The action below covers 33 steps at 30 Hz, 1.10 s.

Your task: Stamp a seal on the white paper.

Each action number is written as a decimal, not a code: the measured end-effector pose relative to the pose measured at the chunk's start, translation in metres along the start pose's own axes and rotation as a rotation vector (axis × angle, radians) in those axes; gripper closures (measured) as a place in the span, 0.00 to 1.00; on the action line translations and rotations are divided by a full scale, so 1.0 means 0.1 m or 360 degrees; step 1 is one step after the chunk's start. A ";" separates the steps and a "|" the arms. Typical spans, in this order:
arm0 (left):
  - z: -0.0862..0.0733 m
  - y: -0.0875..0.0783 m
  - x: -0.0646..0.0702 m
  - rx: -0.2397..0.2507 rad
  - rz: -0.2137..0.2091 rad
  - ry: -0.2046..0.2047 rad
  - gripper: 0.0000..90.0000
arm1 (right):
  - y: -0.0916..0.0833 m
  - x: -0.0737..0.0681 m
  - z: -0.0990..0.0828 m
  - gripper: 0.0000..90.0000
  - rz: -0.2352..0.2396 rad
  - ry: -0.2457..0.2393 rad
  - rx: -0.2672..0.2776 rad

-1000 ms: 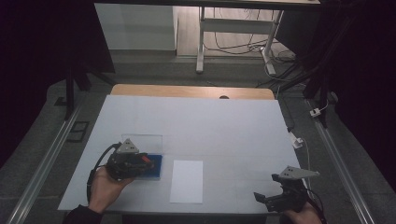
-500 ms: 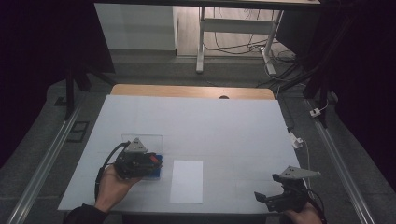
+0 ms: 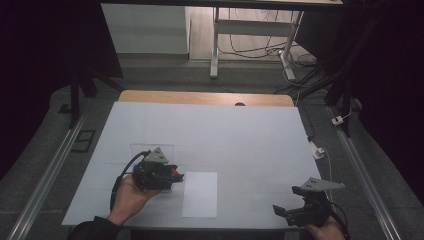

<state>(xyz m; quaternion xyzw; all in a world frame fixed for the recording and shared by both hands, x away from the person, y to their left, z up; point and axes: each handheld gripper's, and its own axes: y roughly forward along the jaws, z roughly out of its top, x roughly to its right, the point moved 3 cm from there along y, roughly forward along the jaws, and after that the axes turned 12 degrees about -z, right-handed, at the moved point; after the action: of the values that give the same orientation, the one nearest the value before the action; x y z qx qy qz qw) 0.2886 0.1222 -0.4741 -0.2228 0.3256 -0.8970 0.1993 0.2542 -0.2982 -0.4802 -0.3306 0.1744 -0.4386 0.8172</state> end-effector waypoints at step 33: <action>0.21 0.64 0.15 -0.0222 -0.0088 0.0144 0.65 | 0.01 0.00 0.00 0.00 0.0007 -0.0007 -0.0007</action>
<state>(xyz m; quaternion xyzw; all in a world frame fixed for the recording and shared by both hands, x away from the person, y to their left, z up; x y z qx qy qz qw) 0.3009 0.0587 -0.4984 -0.2043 0.3896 -0.8865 0.1435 0.2543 -0.2979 -0.4806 -0.3331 0.1742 -0.4357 0.8179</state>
